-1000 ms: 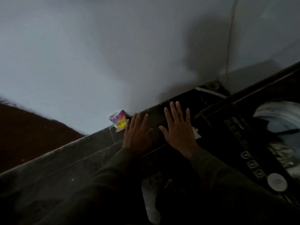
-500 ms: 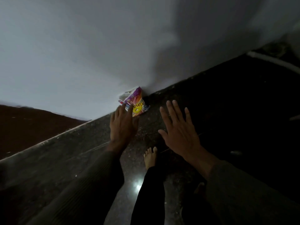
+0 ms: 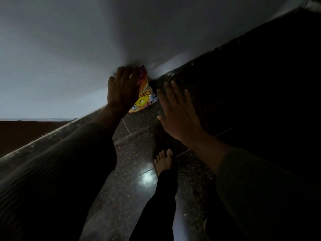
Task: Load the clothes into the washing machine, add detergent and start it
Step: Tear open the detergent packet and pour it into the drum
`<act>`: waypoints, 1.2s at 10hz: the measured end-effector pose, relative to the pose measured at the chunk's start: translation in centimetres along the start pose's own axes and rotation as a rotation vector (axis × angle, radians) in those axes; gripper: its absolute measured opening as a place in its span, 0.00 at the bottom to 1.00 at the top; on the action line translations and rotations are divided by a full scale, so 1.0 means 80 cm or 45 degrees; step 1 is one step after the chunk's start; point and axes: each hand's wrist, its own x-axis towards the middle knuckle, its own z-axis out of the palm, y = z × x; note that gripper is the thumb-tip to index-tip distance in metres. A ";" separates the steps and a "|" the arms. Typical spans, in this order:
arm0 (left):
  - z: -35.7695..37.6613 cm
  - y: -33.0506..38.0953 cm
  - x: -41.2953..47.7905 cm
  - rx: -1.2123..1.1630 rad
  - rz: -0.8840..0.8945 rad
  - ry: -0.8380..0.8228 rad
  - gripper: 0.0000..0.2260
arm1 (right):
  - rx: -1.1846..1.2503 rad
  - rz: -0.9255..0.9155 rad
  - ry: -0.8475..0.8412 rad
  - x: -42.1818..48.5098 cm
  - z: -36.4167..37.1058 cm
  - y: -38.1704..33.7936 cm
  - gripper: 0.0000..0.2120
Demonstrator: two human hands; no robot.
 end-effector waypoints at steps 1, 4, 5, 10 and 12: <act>-0.008 -0.011 0.038 0.067 -0.022 0.131 0.17 | 0.019 0.004 -0.024 0.007 0.006 0.005 0.39; 0.406 0.137 -0.254 -0.028 -0.398 -0.272 0.13 | 0.058 0.030 -0.024 -0.012 -0.002 0.029 0.41; 0.385 0.125 -0.233 0.106 -0.423 -0.217 0.14 | 0.126 0.016 -0.022 -0.021 -0.013 0.036 0.42; 0.111 0.175 -0.153 -0.293 0.081 0.198 0.20 | 0.708 0.321 0.383 -0.167 -0.103 0.112 0.32; -0.204 0.299 -0.114 -0.577 0.933 0.352 0.14 | 0.951 0.488 0.515 -0.261 -0.154 0.143 0.10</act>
